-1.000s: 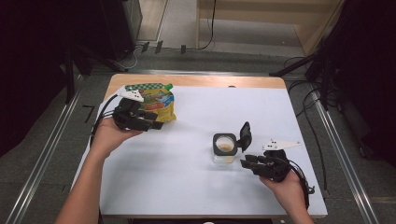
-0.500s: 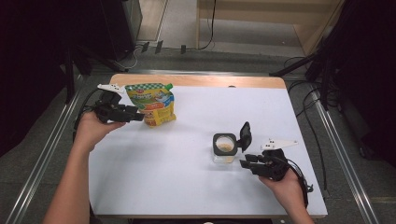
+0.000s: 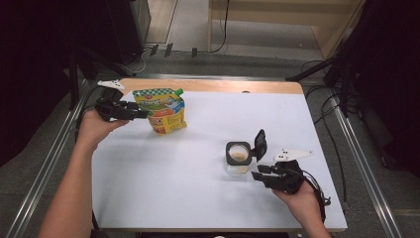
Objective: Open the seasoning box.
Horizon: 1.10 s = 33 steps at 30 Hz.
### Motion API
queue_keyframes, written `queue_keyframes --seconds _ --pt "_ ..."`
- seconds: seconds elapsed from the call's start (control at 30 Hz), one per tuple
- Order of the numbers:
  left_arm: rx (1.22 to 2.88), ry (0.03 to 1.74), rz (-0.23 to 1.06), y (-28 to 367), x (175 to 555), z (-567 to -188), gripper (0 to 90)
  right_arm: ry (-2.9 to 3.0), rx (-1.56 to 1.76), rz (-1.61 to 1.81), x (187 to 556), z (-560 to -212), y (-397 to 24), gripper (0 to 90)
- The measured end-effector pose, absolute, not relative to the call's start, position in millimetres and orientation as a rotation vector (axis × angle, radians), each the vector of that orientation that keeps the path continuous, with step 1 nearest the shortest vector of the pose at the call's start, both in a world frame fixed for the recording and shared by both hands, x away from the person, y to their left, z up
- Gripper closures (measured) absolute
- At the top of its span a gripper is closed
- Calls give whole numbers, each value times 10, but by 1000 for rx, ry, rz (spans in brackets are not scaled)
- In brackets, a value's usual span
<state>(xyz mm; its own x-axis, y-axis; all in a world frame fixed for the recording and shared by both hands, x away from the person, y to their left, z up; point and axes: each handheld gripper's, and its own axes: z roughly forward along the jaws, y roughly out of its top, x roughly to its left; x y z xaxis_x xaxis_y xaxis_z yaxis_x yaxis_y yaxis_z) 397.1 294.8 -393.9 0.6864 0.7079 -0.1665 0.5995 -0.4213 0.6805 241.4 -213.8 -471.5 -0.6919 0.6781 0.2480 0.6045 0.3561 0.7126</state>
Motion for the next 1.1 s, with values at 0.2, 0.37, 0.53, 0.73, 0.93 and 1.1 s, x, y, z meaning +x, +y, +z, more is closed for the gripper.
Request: queue_keyframes --seconds 0.2,0.37,0.53,0.73,0.93,1.1 --pt "2166 917 164 2810 4078 -3986 453 2538 1120 1292 2355 -4659 -2048 624" --pt "2150 886 164 2735 4093 -3986 558 2576 1006 1317 2290 -4613 -1906 614" --pt "2149 895 135 2656 4111 -3990 627 2617 932 1338 2231 -4586 -1707 604" --pt "2169 895 106 2613 4087 -3949 784 2669 877 1330 2227 -4631 -1488 586" --pt "2160 937 19 2567 4097 -3911 900 2702 851 1340 2250 -4652 -1274 574" --pt "2148 1003 -41 2530 4092 -3797 900 2711 829 1339 2274 -4643 -1126 564"
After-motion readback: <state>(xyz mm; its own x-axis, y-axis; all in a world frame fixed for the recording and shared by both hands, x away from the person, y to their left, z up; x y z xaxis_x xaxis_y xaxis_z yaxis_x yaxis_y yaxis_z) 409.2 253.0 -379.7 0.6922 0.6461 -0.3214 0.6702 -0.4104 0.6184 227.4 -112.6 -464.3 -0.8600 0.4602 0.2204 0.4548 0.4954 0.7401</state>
